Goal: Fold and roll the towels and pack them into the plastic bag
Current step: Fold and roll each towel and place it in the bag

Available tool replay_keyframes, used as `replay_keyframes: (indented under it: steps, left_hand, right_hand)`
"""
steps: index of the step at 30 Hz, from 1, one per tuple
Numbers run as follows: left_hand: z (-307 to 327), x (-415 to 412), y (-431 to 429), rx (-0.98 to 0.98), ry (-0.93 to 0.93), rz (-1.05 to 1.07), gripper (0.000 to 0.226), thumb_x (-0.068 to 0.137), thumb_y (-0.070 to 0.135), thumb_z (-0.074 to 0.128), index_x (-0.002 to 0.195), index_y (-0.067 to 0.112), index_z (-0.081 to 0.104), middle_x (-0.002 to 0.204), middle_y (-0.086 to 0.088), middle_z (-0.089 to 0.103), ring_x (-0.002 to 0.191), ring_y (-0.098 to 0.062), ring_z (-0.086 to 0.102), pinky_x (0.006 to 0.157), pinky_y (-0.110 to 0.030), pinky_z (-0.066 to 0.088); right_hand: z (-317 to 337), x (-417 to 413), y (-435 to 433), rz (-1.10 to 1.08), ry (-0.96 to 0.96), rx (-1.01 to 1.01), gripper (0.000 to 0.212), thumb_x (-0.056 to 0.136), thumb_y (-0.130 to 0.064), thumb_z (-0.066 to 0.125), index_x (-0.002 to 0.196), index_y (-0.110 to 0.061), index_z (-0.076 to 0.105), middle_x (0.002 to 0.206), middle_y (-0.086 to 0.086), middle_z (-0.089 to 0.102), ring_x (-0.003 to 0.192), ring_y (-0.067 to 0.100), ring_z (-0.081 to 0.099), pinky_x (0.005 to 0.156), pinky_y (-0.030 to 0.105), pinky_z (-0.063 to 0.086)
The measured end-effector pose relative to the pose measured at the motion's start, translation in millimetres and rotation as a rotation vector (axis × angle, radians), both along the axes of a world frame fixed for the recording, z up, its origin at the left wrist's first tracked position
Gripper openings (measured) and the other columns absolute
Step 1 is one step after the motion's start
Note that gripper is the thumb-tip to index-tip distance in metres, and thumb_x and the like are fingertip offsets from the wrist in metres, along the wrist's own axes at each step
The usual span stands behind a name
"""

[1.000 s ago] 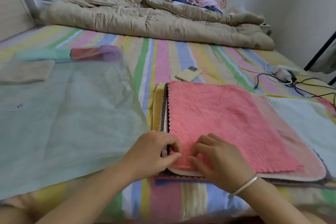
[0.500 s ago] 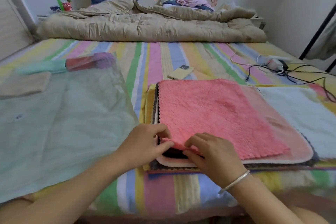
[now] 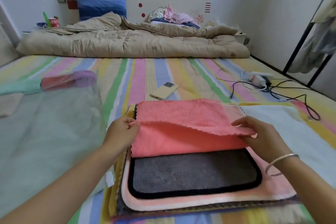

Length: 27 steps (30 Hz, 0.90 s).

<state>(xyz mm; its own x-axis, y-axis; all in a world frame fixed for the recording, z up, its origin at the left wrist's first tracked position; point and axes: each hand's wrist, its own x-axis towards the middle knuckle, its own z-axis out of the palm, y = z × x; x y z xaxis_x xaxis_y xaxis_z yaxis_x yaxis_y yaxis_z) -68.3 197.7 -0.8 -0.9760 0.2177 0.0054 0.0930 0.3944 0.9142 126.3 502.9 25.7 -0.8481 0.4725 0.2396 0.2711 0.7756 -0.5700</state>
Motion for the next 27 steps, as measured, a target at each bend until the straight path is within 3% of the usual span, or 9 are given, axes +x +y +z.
replay_keyframes:
  steps: [2, 3, 5, 7, 9, 14, 19, 23, 27]
  left_hand:
    - [-0.8, -12.2, 9.8, -0.037, 0.062, 0.039, 0.007, 0.092, 0.023, 0.06, 0.092, 0.016, 0.063, 0.068, -0.002, 0.06, 0.059, -0.017, 0.053, 0.059, -0.028, 0.042]
    - [-0.5, -18.6, 14.6, -0.063, 0.093, 0.051, 0.009, 0.093, 0.023, 0.059, 0.092, 0.016, 0.062, 0.068, -0.002, 0.06, 0.058, -0.017, 0.052, 0.056, -0.028, 0.04]
    - [-0.1, -31.6, 24.3, -0.101, 0.149, 0.077, 0.01, 0.093, 0.024, 0.058, 0.093, 0.014, 0.061, 0.072, -0.003, 0.062, 0.061, -0.019, 0.052, 0.055, -0.029, 0.036]
    - [1.3, -43.0, 33.2, -0.116, 0.202, 0.115, 0.009, 0.094, 0.023, 0.057, 0.093, 0.014, 0.059, 0.078, -0.001, 0.063, 0.069, -0.02, 0.055, 0.059, -0.03, 0.037]
    - [1.7, -52.8, 41.2, -0.135, 0.261, 0.142, 0.006, 0.094, 0.021, 0.056, 0.092, 0.015, 0.056, 0.077, 0.006, 0.058, 0.077, -0.021, 0.057, 0.063, -0.03, 0.037]
    - [-7.2, -72.6, 52.0, -0.192, 0.37, 0.148, 0.005, 0.094, 0.018, 0.058, 0.092, 0.016, 0.054, 0.074, 0.008, 0.056, 0.076, -0.021, 0.057, 0.066, -0.03, 0.037]
    - [-13.9, -86.6, 56.2, -0.252, 0.41, 0.149, 0.007, 0.094, 0.026, 0.057, 0.092, 0.02, 0.053, 0.079, 0.002, 0.064, 0.076, -0.024, 0.061, 0.067, -0.039, 0.049]
    - [-15.7, -89.4, 59.6, -0.363, 0.444, 0.138, 0.01, 0.096, 0.029, 0.052, 0.094, 0.019, 0.051, 0.081, 0.0, 0.063, 0.075, -0.025, 0.058, 0.065, -0.041, 0.049]
    - [-15.8, -89.6, 59.0, -0.454, 0.429, 0.154, 0.013, 0.095, 0.032, 0.052, 0.095, 0.02, 0.047, 0.086, 0.0, 0.064, 0.074, -0.024, 0.057, 0.063, -0.039, 0.047]
  right_hand:
    - [1.8, -17.8, 10.4, -0.034, 0.117, -0.129, 0.028, 0.082, 0.004, 0.062, 0.085, -0.023, 0.067, 0.084, -0.005, 0.069, 0.071, -0.002, 0.06, 0.068, 0.012, 0.046]
    - [0.5, -28.3, 15.7, -0.053, 0.152, -0.154, 0.018, 0.085, -0.001, 0.062, 0.081, -0.018, 0.067, 0.077, -0.007, 0.067, 0.065, -0.006, 0.058, 0.062, 0.009, 0.043]
    - [-3.0, -50.5, 24.0, -0.094, 0.183, -0.194, 0.013, 0.089, -0.015, 0.063, 0.076, -0.014, 0.065, 0.068, -0.006, 0.062, 0.06, -0.002, 0.055, 0.057, 0.014, 0.04]
    - [-9.1, -71.7, 33.8, -0.156, 0.181, -0.23, 0.015, 0.09, -0.025, 0.062, 0.081, -0.014, 0.067, 0.074, 0.0, 0.065, 0.071, 0.013, 0.058, 0.064, 0.027, 0.039]
    - [-13.9, -88.6, 40.2, -0.23, 0.165, -0.244, 0.018, 0.091, -0.03, 0.06, 0.086, -0.013, 0.068, 0.082, 0.004, 0.066, 0.08, 0.022, 0.058, 0.068, 0.03, 0.036]
    - [-22.7, -113.7, 42.3, -0.298, 0.118, -0.222, 0.012, 0.091, -0.03, 0.06, 0.087, -0.019, 0.063, 0.082, 0.004, 0.064, 0.08, 0.023, 0.056, 0.07, 0.029, 0.035]
    - [-31.6, -127.3, 49.2, -0.338, 0.061, -0.175, 0.02, 0.09, -0.033, 0.061, 0.098, -0.016, 0.066, 0.085, 0.003, 0.065, 0.082, 0.022, 0.056, 0.071, 0.029, 0.037]
    - [-35.1, -127.9, 46.6, -0.367, 0.026, -0.137, 0.022, 0.09, -0.037, 0.059, 0.098, -0.018, 0.066, 0.085, 0.001, 0.064, 0.081, 0.02, 0.054, 0.071, 0.028, 0.037]
    - [-27.1, -116.5, 36.7, -0.422, -0.111, -0.049, 0.023, 0.088, -0.047, 0.056, 0.1, -0.027, 0.057, 0.086, -0.008, 0.06, 0.086, 0.021, 0.058, 0.073, 0.034, 0.046]
